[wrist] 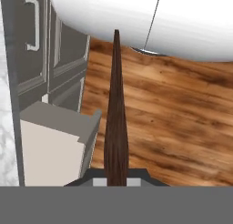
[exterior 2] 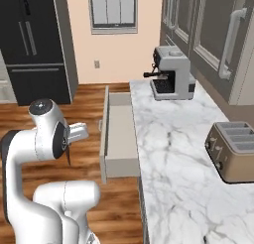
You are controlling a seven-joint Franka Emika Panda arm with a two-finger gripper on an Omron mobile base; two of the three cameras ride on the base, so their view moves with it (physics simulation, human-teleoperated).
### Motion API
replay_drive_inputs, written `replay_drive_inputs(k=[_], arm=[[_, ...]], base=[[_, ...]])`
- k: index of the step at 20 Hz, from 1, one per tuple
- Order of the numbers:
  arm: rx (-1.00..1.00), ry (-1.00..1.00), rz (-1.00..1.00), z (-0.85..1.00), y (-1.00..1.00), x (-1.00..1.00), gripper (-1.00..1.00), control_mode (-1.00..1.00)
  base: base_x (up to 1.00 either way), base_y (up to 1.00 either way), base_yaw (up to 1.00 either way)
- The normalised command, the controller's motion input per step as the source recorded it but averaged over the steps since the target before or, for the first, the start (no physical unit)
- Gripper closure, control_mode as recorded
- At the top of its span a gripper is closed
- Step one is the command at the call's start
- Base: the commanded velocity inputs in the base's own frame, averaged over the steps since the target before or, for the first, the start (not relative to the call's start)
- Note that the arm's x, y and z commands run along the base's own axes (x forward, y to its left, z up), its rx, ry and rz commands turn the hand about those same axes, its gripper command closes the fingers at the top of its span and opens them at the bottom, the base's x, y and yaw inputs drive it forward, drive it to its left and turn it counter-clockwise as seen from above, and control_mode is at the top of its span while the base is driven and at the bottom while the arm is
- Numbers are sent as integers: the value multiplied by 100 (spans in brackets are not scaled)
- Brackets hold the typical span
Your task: Organize the utensils by type. Pick up the wooden spoons from the counter and place them in the open cabinet. Then pick up the metallic utensils from the counter and place them in the open drawer.
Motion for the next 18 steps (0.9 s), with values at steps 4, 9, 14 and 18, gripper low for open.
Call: replay_drive_inputs(k=[4, 9, 14, 18], arm=[[0, 0, 0, 0, 0, 0, 100, 100], [0, 0, 0, 0, 0, 0, 100, 100], [0, 0, 0, 0, 0, 0, 100, 100], [0, 0, 0, 0, 0, 0, 100, 100]], base=[[45, -31, 7], [42, -13, 1], [36, 0, -6], [49, 0, -11]])
